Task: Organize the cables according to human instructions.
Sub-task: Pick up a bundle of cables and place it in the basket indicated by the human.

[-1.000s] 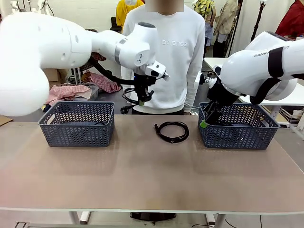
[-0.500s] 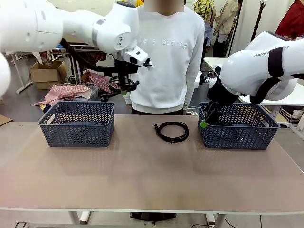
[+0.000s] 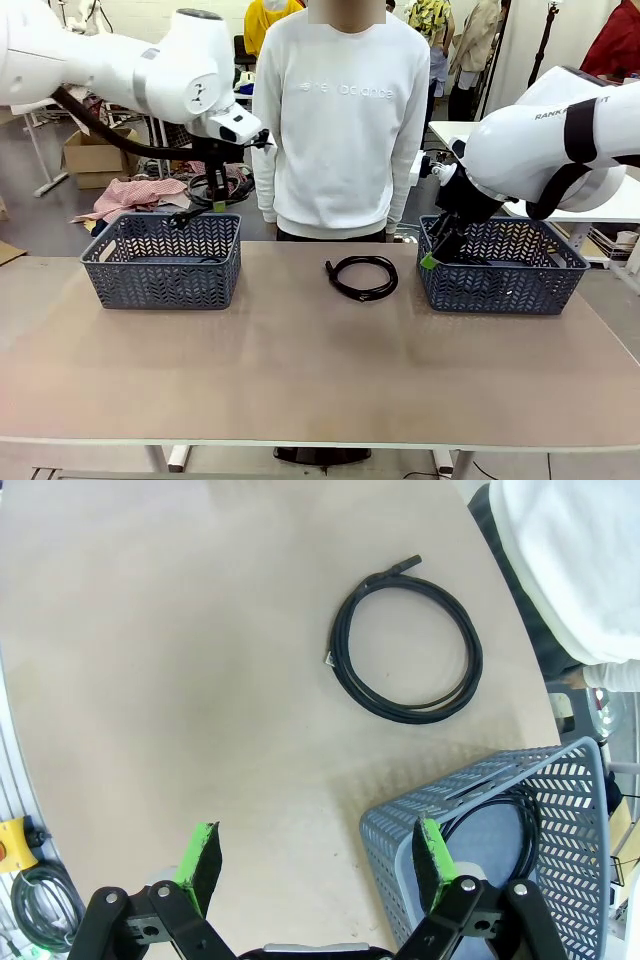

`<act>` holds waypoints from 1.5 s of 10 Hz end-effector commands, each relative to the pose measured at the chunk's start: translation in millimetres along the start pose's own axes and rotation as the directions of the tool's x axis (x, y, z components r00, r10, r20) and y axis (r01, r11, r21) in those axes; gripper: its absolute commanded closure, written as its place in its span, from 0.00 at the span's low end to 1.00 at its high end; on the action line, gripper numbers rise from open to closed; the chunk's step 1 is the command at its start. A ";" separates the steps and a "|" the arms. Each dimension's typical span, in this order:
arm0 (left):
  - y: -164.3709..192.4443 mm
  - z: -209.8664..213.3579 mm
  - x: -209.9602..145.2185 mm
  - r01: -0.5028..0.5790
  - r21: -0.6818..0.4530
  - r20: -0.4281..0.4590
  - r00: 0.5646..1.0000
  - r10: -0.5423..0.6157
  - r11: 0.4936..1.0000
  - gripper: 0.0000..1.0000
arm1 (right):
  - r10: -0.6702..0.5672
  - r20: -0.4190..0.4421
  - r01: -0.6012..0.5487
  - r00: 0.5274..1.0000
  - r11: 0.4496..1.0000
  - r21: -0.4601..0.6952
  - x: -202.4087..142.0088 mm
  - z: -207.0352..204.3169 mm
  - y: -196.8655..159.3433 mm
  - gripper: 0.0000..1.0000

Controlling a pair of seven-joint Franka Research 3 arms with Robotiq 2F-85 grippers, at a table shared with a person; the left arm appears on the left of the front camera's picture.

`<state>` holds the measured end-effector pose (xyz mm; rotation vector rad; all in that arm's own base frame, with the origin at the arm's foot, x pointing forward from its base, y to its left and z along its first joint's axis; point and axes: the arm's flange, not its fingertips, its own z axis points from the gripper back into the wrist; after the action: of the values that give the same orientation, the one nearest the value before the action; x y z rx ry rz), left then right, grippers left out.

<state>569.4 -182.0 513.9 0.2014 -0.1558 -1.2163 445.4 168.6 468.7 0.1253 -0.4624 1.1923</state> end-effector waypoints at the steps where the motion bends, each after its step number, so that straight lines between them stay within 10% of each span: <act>1: -11.5 -13.4 -31.3 0.010 0.022 0.018 1.000 -0.011 1.000 1.00 | 0.001 0.000 -0.001 1.000 1.000 -0.002 0.1 0.3 0.9 0.00; 10: 6.3 -54.0 -59.2 -0.010 0.026 0.002 1.000 0.010 1.000 1.00 | 0.001 0.000 -0.001 1.000 1.000 -0.002 0.1 0.3 0.9 0.00; 11: 8.1 -57.4 -58.6 -0.010 0.040 -0.002 1.000 0.010 0.999 0.66 | 0.001 0.000 -0.001 1.000 1.000 -0.002 0.1 0.3 0.9 0.00; 13: 9.7 -55.3 -57.6 -0.034 0.043 -0.003 0.999 0.034 0.999 0.46 | 0.001 0.000 -0.001 1.000 1.000 -0.002 0.1 0.3 0.9 0.00; 14: 11.0 -52.2 -57.5 -0.047 0.040 -0.003 0.999 0.047 0.998 0.62 | 0.001 0.000 -0.001 1.000 1.000 -0.002 0.1 0.3 0.9 0.00; 15: 11.9 -49.9 -58.1 -0.056 0.038 -0.005 0.998 0.056 0.998 0.27 | 0.001 0.000 -0.001 1.000 1.000 -0.002 0.1 0.3 0.9 0.00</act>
<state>572.3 -123.6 463.3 0.2214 -0.1721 -1.1881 445.4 168.5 468.6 0.1253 -0.4623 1.1921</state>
